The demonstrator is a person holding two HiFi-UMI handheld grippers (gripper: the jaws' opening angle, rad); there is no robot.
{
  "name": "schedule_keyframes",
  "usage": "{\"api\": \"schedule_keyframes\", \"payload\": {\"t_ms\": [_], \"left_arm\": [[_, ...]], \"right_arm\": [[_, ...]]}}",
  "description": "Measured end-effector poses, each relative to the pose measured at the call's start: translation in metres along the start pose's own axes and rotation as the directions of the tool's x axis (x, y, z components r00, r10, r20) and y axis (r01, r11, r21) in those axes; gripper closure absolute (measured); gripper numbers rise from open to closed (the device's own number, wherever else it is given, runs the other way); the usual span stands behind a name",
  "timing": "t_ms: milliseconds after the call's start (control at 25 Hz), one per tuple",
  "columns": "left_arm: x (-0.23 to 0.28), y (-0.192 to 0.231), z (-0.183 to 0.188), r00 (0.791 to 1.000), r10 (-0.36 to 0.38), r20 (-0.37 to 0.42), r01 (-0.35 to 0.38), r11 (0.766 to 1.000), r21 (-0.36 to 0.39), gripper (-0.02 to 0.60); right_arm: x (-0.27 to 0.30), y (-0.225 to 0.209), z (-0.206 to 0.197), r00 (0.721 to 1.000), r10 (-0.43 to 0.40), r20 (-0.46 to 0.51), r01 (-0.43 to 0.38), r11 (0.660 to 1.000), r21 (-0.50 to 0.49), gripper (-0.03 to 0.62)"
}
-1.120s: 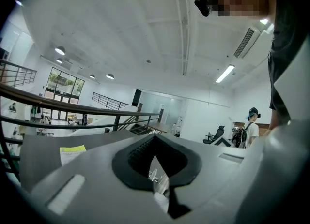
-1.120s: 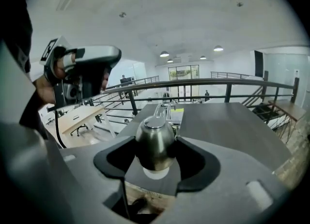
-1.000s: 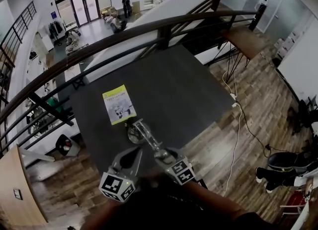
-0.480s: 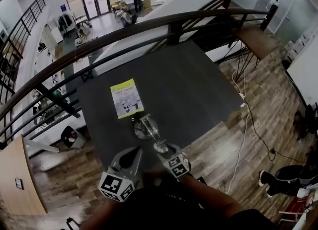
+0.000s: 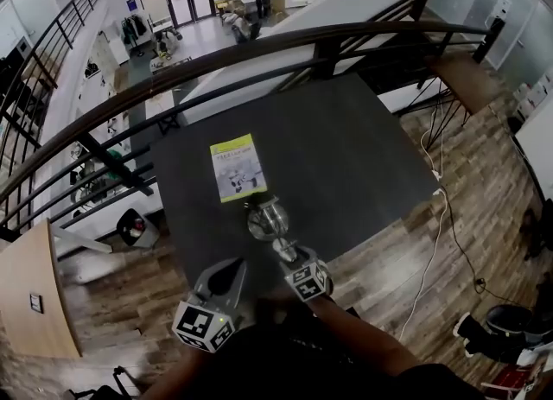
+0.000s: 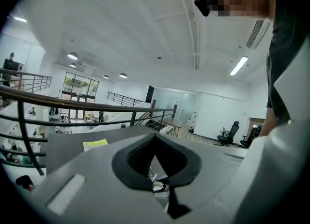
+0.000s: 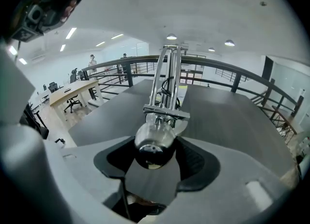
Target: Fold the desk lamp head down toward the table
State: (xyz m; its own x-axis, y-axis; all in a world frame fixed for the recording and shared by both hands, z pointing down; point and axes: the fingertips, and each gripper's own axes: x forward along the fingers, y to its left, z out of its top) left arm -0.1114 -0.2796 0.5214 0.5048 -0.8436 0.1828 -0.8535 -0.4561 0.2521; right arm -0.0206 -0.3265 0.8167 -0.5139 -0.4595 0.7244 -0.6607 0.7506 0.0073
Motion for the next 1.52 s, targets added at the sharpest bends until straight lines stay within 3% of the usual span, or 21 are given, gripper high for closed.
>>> {"api": "schedule_keyframes", "payload": {"t_ms": [520,960,1080,1280,1520], "left_arm": [[0.001,0.005,-0.002,1.000,-0.017,0.002,0.017,1.000,-0.003,0.583],[-0.001,-0.005,0.019,0.991,-0.120,0.052,0.119,0.993,0.018,0.583],[0.000,-0.008,0.021,0.985,-0.158,0.063,0.157,0.987,0.026,0.583],[0.005,-0.014,0.028,0.975,-0.204,0.088,0.201,0.979,0.046,0.583],[0.008,-0.017,0.034,0.966,-0.240,0.100,0.237,0.971,0.046,0.583]], "right_arm": [[0.010,-0.005,0.000,1.000,-0.013,-0.018,0.012,0.999,-0.035,0.335],[-0.034,-0.007,0.021,0.999,-0.015,0.040,0.009,0.988,0.156,0.342],[-0.055,-0.008,0.033,0.997,-0.046,0.069,0.033,0.984,0.177,0.369],[-0.093,0.003,0.079,0.984,-0.048,0.172,0.018,0.985,0.172,0.475],[-0.155,0.028,0.157,0.934,0.013,0.357,-0.067,0.988,0.141,0.555]]}}
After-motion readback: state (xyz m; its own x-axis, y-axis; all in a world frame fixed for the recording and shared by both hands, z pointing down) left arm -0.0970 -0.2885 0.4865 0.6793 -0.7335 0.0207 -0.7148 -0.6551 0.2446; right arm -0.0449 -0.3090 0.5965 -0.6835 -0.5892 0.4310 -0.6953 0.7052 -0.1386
